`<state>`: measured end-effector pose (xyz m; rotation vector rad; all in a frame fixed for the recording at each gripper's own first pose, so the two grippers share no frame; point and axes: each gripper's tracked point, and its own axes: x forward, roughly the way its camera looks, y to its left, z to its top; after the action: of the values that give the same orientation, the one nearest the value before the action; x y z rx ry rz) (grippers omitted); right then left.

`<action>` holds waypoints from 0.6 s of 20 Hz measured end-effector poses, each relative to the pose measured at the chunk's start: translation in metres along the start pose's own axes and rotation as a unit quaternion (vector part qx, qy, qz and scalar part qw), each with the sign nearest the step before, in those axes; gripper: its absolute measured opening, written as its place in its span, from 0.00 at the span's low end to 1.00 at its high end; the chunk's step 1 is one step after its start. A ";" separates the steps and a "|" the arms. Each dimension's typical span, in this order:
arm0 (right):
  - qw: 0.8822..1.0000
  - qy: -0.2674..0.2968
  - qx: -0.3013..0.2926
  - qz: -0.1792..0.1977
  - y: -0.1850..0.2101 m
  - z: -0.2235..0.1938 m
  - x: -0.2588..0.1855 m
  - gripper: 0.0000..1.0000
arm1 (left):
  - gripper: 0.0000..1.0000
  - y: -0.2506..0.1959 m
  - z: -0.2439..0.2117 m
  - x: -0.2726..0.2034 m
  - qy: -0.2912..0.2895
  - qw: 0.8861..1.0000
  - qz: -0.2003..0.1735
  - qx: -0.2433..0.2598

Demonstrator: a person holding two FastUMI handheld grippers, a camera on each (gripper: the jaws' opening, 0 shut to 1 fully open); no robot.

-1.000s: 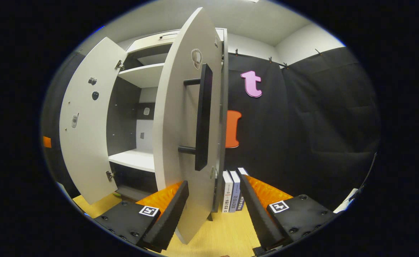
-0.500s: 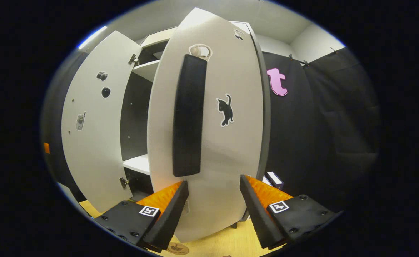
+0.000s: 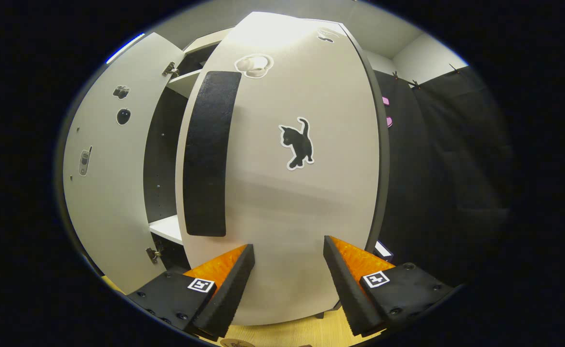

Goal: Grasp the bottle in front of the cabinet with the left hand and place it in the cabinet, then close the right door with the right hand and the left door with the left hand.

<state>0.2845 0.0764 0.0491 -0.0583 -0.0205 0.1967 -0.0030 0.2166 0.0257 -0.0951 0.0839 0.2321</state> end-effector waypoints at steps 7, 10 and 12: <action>1.000 0.006 -0.005 -0.011 0.002 0.002 0.005 0.96 | 0.95 0.008 -0.006 0.015 0.002 1.000 0.006 -0.005; 1.000 0.005 -0.003 -0.015 0.002 0.003 0.006 0.96 | 0.95 0.012 -0.009 0.025 0.005 1.000 0.009 -0.009; 1.000 0.004 -0.002 -0.017 0.002 0.003 0.007 0.95 | 0.95 0.013 -0.010 0.034 0.007 1.000 0.010 -0.009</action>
<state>0.2905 0.0803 0.0522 -0.0620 -0.0142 0.1631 0.0260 0.2358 0.0117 -0.1147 0.0969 0.2516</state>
